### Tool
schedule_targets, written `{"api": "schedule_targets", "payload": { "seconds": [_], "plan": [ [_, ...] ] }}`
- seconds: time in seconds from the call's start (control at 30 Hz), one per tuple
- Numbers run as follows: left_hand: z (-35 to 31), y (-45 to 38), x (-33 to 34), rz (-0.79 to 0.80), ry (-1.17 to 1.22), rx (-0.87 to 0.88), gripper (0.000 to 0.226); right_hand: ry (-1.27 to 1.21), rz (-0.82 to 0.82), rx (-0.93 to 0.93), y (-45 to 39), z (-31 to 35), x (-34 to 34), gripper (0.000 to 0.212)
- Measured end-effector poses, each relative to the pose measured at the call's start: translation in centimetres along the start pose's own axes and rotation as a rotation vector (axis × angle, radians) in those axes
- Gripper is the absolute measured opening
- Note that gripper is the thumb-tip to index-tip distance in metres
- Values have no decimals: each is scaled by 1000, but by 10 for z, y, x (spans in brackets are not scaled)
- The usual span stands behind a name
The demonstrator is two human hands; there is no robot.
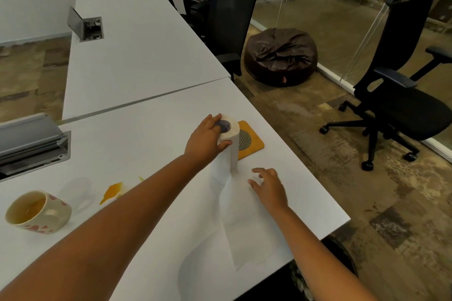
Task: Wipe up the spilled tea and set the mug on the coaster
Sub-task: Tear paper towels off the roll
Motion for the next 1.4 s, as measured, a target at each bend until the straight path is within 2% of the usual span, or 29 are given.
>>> {"api": "schedule_targets", "payload": {
  "seconds": [0.23,0.6,0.9,1.13,1.4],
  "plan": [
    [-3,2,1,3,-28,-15,50,44,155,-31,-12,35,33,37],
    [-3,3,1,8,-32,-24,49,-8,98,16,-22,29,46,25],
    [-1,2,-1,10,-61,-27,52,20,92,54,-19,-3,44,22],
    [-1,2,0,12,-64,-38,53,39,147,56,-15,-6,48,30],
    [1,5,1,11,-57,-41,54,139,118,-19,-9,-17,41,14]
  ]
}}
Point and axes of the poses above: each hand's wrist, its own y-axis away from the middle knuckle, its own x-axis out of the palm, z = x × y, the point moved 1 cm from there along -y, towards the middle knuckle, and after that the axes turned 2 degrees about y, right-handed, at the moved point
